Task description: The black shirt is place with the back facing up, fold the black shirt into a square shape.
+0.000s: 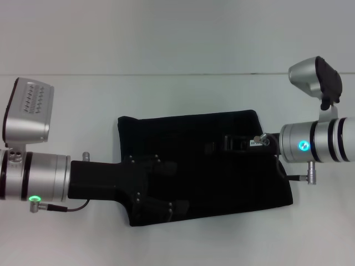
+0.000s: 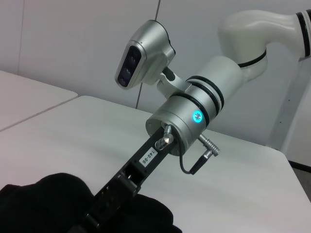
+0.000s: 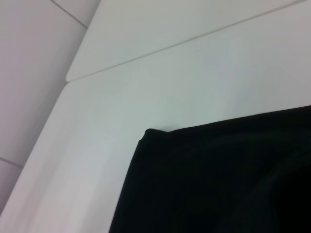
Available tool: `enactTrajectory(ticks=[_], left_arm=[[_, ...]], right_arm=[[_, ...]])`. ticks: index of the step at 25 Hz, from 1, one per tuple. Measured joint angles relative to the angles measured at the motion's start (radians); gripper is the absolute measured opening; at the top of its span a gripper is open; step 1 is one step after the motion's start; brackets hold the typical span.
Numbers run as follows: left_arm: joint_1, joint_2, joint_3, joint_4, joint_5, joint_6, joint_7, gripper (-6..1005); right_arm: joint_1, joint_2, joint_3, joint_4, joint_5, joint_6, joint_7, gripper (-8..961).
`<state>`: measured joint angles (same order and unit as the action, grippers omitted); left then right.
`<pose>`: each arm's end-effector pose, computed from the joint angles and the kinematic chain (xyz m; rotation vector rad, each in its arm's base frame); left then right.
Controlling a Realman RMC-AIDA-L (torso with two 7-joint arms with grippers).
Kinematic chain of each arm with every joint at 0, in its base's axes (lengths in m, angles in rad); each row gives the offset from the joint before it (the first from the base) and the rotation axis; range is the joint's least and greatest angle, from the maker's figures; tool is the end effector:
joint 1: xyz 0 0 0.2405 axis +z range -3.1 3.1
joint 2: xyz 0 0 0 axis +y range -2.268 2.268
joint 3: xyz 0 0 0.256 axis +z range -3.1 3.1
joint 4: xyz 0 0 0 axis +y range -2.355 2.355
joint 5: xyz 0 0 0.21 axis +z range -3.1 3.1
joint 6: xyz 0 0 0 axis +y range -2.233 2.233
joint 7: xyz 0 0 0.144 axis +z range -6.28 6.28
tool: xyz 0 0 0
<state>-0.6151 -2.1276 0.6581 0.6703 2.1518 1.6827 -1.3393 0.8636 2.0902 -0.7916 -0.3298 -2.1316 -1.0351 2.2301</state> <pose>-0.2298 0.3224 -0.0234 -2.9557 -0.4595 -0.6851 0.2184 0.4012 -0.0771 -2.3339 1.6841 0.4545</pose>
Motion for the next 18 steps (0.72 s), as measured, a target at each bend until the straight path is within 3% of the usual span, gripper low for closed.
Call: enactTrajectory(ticks=[4, 18], left_arm=[[0.001, 0.000, 0.003, 0.000, 0.005, 0.000, -0.001, 950], [0.002, 0.000, 0.006, 0.006, 0.014, -0.001, -0.015, 950]], right_arm=[[0.000, 0.003, -0.001, 0.019, 0.007, 0.031, -0.012, 81], [-0.035, -0.003, 0.001, 0.008, 0.152, -0.051, -0.206, 73]])
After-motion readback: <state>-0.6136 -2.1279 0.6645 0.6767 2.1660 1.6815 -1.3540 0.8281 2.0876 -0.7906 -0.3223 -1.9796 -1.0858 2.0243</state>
